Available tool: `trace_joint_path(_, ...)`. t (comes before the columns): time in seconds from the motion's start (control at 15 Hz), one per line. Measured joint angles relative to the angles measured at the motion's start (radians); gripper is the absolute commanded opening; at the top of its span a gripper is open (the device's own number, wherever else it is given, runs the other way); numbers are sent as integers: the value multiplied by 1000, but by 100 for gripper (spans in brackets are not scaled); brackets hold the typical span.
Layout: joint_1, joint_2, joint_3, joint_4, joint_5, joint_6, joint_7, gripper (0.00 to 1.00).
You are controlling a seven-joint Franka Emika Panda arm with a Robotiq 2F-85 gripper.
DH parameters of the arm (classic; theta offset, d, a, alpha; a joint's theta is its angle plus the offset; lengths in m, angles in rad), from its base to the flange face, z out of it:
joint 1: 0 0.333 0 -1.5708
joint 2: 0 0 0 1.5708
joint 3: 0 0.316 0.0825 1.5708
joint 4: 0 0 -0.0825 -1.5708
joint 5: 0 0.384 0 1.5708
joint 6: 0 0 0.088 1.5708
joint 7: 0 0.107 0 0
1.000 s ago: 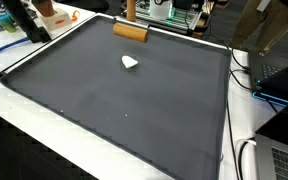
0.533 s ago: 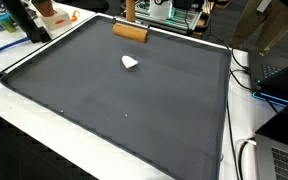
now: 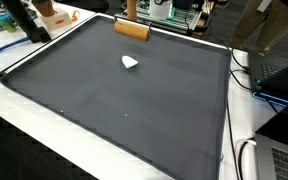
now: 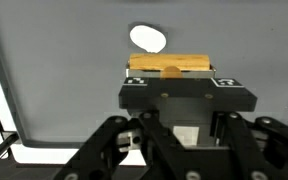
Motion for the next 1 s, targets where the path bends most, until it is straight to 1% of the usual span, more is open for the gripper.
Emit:
trace_joint_path(0.4, 12, 125, -1, 158, -5, -72, -3, 23)
trace_joint_path(0.67, 18, 227, -9, 285, -62, -172, -7, 23)
trace_joint_path(0.73, 20, 251, -12, 316, -70, -193, -15, 48)
trace_joint_path(0.93, 21, 309, -21, 389, -71, -223, -34, 48)
trace_joint_path(1.0, 21, 318, -22, 398, -71, -226, -36, 23)
